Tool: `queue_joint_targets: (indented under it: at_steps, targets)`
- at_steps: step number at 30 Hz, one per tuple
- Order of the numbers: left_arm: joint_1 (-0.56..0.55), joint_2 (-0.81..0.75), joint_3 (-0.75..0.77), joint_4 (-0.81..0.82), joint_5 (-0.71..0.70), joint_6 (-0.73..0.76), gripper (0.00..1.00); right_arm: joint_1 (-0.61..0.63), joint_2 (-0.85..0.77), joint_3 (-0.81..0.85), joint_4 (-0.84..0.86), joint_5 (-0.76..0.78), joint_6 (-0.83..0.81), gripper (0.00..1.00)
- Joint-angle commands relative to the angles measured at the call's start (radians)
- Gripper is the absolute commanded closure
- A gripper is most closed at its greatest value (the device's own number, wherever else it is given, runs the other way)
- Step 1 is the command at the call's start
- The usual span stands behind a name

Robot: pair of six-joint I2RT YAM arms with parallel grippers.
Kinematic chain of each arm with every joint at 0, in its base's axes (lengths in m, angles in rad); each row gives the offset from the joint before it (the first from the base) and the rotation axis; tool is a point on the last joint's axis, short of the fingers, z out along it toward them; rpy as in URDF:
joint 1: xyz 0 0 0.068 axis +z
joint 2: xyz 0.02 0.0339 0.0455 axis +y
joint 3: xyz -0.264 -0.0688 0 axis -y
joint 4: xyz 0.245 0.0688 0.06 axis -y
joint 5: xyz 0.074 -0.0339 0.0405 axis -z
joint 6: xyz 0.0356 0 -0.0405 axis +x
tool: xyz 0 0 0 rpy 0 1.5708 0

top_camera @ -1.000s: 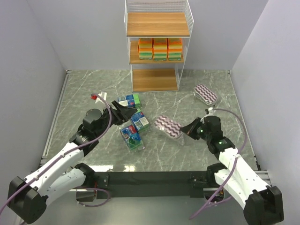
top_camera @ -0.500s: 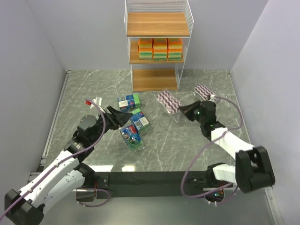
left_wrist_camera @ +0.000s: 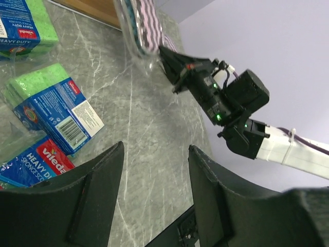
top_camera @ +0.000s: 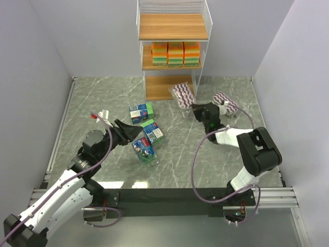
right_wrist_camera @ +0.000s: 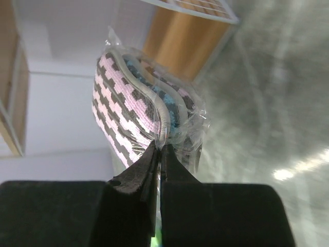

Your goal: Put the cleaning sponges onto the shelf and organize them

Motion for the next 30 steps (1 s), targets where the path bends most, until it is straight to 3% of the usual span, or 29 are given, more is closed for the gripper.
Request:
queue_joint_targets:
  at_steps: [1,11,21,30]
  targets:
    - [0.004,-0.027,-0.016,0.004,-0.008,-0.019,0.42,0.061,0.034,0.123,0.034,0.246,0.058,1.0]
    - [0.004,-0.08,-0.027,-0.038,-0.011,-0.049,0.43,0.115,0.251,0.394,-0.193,0.433,0.175,1.0]
    - [0.005,-0.115,-0.057,-0.035,-0.012,-0.075,0.43,0.121,0.392,0.614,-0.327,0.47,0.2,1.0]
    - [0.005,-0.107,-0.056,-0.034,-0.001,-0.077,0.42,0.124,0.472,0.692,-0.393,0.478,0.259,1.0]
